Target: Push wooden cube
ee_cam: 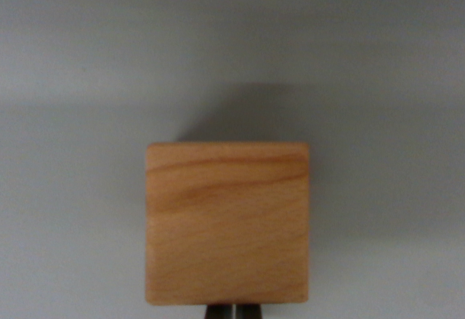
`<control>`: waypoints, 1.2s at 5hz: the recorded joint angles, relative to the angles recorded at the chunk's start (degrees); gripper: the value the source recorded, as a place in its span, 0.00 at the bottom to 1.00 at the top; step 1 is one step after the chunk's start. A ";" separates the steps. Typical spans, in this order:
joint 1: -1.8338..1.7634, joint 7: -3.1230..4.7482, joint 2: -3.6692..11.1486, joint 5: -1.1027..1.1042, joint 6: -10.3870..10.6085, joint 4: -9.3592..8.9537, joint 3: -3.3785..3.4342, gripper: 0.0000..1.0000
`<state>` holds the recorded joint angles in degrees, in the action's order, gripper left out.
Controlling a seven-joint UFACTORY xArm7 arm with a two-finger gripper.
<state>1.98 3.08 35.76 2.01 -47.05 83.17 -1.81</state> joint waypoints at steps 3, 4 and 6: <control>0.00 0.00 0.95 -0.05 -0.58 1.53 0.04 1.00; -0.01 0.01 1.66 -0.09 -1.01 2.66 0.06 1.00; -0.01 0.01 2.08 -0.11 -1.27 3.34 0.08 1.00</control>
<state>1.97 3.09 37.84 1.90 -48.32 86.51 -1.73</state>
